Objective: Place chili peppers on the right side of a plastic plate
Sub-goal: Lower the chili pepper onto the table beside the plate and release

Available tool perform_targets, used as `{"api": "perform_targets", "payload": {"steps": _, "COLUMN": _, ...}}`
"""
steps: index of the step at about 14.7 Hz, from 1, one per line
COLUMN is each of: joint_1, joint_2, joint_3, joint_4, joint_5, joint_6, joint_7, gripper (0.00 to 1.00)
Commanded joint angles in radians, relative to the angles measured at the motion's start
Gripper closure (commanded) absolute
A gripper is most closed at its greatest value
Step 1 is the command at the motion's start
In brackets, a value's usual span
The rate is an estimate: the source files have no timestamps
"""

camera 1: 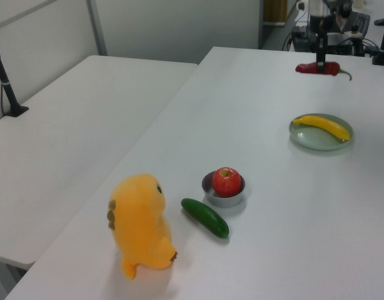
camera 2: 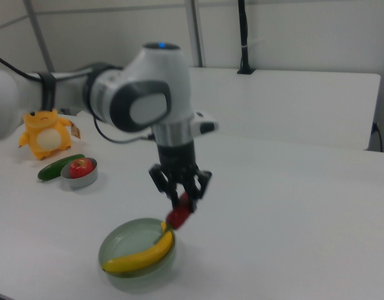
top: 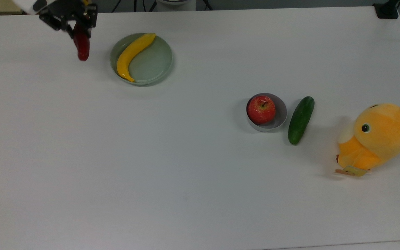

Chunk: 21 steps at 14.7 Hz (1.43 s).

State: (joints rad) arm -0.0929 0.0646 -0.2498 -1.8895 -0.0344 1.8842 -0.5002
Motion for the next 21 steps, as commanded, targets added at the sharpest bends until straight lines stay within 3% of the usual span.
{"api": "perform_targets", "payload": {"steps": 1, "joint_1": -0.065, "joint_2": -0.011, "joint_3": -0.008, "joint_4": -0.170, "joint_5": 0.018, "joint_6": 0.191, "joint_7": -0.124, "gripper": 0.90}}
{"api": "perform_targets", "payload": {"steps": 4, "joint_1": -0.079, "joint_2": 0.069, "joint_3": -0.028, "joint_4": -0.186, "joint_5": 0.018, "joint_6": 0.202, "joint_7": -0.159, "gripper": 0.86}}
{"api": "perform_targets", "payload": {"steps": 7, "joint_1": -0.076, "joint_2": 0.109, "joint_3": -0.029, "joint_4": -0.200, "joint_5": 0.018, "joint_6": 0.234, "joint_7": -0.159, "gripper": 0.74}}
{"api": "perform_targets", "payload": {"steps": 9, "joint_1": -0.077, "joint_2": 0.110, "joint_3": -0.029, "joint_4": -0.200, "joint_5": 0.018, "joint_6": 0.231, "joint_7": -0.159, "gripper": 0.53}}
{"api": "perform_targets", "payload": {"steps": 12, "joint_1": -0.079, "joint_2": 0.109, "joint_3": -0.029, "joint_4": -0.200, "joint_5": 0.018, "joint_6": 0.220, "joint_7": -0.144, "gripper": 0.00}}
{"api": "perform_targets", "payload": {"steps": 18, "joint_1": -0.068, "joint_2": 0.066, "joint_3": -0.028, "joint_4": -0.160, "joint_5": 0.019, "joint_6": 0.146, "joint_7": -0.126, "gripper": 0.00}}
{"api": "perform_targets", "payload": {"steps": 21, "joint_1": -0.041, "joint_2": 0.011, "joint_3": -0.017, "joint_4": -0.050, "joint_5": 0.050, "joint_6": 0.034, "joint_7": 0.056, "gripper": 0.00}}
